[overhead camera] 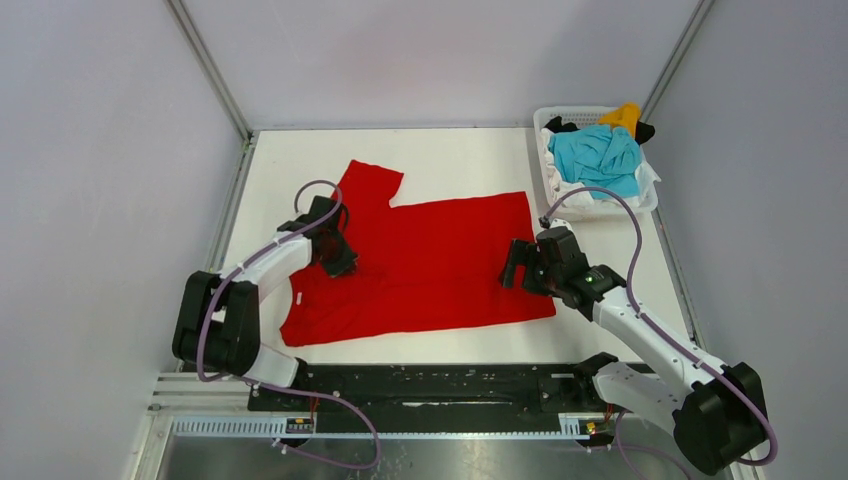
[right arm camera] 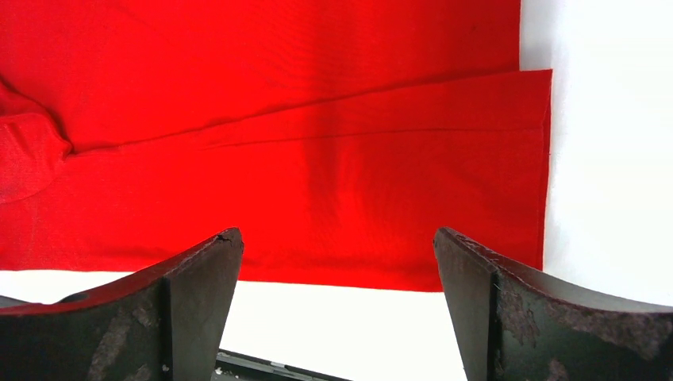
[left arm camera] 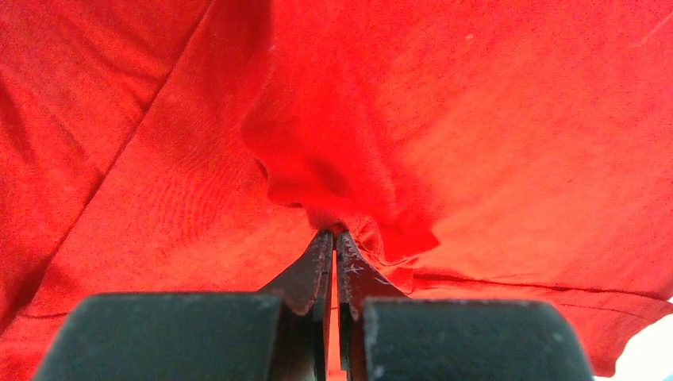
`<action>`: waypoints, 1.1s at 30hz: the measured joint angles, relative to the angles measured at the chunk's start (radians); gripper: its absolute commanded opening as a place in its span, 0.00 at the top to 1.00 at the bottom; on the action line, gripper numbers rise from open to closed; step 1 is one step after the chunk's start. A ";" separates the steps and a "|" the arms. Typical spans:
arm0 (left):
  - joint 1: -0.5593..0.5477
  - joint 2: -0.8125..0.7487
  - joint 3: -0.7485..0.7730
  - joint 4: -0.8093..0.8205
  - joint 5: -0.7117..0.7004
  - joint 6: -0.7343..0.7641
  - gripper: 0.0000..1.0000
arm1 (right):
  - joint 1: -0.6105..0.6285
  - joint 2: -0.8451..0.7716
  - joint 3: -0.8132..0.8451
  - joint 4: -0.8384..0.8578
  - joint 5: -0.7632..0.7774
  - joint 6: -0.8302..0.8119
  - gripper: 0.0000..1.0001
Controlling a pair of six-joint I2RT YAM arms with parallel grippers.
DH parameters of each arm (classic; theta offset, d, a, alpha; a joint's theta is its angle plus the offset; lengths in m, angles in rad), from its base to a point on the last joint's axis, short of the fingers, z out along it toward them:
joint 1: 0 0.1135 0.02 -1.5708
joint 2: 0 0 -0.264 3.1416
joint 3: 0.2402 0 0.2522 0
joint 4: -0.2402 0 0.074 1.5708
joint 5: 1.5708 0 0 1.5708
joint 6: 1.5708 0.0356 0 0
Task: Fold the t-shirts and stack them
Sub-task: Fold the flattened tshirt in 1/3 of the way, then grab the side of the flattened tshirt furthest away from the robot with both arms
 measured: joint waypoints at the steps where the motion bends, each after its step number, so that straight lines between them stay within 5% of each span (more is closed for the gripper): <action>1: 0.000 0.007 0.016 0.000 0.000 0.003 1.00 | 0.000 0.000 0.000 -0.002 0.001 0.000 0.01; 9: -0.014 0.146 0.192 0.008 0.003 0.036 1.00 | 0.000 -0.001 0.000 -0.013 0.031 -0.008 0.01; 11: -0.021 0.191 0.245 0.013 0.005 0.050 0.84 | 0.000 -0.001 0.000 -0.017 0.045 -0.011 0.00; 16: -0.045 0.285 0.365 0.016 0.016 0.093 0.77 | 0.000 0.007 0.005 -0.025 0.066 -0.022 0.00; 19: -0.060 0.316 0.410 0.013 0.021 0.131 0.54 | 0.000 0.029 0.023 -0.026 0.075 -0.031 0.01; 21: -0.066 0.333 0.446 -0.012 0.021 0.159 0.12 | 0.000 0.045 0.037 -0.026 0.084 -0.038 0.01; 22: -0.069 0.345 0.474 -0.027 0.020 0.172 0.02 | 0.000 0.054 0.046 -0.026 0.089 -0.042 0.00; 28: -0.066 0.402 0.674 -0.095 -0.009 0.239 0.01 | 0.000 0.116 0.109 -0.027 0.156 -0.052 0.01; 33: -0.034 0.564 1.023 -0.113 -0.074 0.284 0.01 | 0.000 0.218 0.208 -0.019 0.201 -0.063 0.00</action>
